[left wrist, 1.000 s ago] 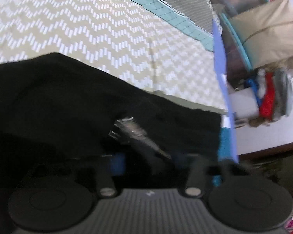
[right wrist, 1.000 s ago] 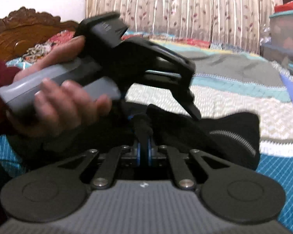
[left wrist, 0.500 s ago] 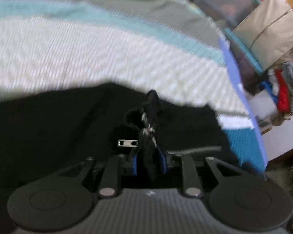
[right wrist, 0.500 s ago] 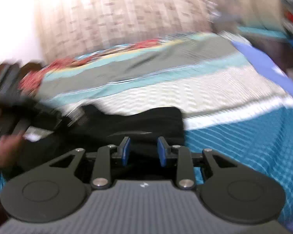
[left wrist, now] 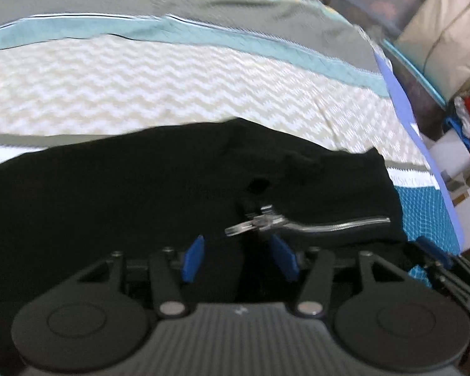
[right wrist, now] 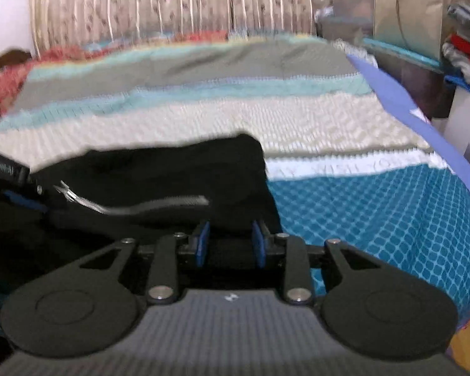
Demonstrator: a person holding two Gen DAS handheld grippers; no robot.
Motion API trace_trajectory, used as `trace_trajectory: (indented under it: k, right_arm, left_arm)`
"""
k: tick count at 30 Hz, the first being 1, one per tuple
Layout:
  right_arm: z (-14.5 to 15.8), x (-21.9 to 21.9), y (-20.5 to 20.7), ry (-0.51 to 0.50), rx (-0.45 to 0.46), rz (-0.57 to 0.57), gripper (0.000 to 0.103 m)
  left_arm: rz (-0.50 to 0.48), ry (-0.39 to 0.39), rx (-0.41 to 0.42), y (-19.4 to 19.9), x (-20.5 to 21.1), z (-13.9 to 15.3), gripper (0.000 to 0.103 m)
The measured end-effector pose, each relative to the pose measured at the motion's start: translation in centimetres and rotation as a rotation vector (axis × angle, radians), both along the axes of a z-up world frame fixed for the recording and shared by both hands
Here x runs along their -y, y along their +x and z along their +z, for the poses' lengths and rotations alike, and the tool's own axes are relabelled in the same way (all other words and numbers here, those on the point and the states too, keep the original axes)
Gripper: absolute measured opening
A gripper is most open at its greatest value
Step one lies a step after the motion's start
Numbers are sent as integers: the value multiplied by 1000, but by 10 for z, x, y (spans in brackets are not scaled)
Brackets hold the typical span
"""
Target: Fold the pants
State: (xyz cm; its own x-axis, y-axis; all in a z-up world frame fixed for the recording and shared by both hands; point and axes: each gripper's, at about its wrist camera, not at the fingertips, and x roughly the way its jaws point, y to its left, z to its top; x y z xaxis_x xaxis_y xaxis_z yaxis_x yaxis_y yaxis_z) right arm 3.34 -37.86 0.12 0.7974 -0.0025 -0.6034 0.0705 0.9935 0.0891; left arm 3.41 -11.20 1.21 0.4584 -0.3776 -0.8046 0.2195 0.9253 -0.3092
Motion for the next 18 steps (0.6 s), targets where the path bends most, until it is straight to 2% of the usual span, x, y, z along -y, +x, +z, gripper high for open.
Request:
trace_trajectory:
  k: [4,7,11,14,16,18]
  right_arm:
    - [7,-35,3,57,12,109,34]
    - [1,-70,15,135,-42,212,34]
    - [-5,-118,36,191,-119,324,35]
    - [-3,-155,51,216,-178,410,33]
    - [6,-183,58,218,-192,479,32]
    - [12,-207,69,233,-210,535,32]
  left_arm:
    - [80,11,25,-38,-62,9,54]
    - [179,1,29,-71,-117,11,56]
    - [373,-44,23,-108,-188,7,70]
    - [515,-87,5,-117,-230,-1,75]
    - [573,-156,-4,-113,-249,-7,78]
    - [605,-202,9,-104,-260,-11,86]
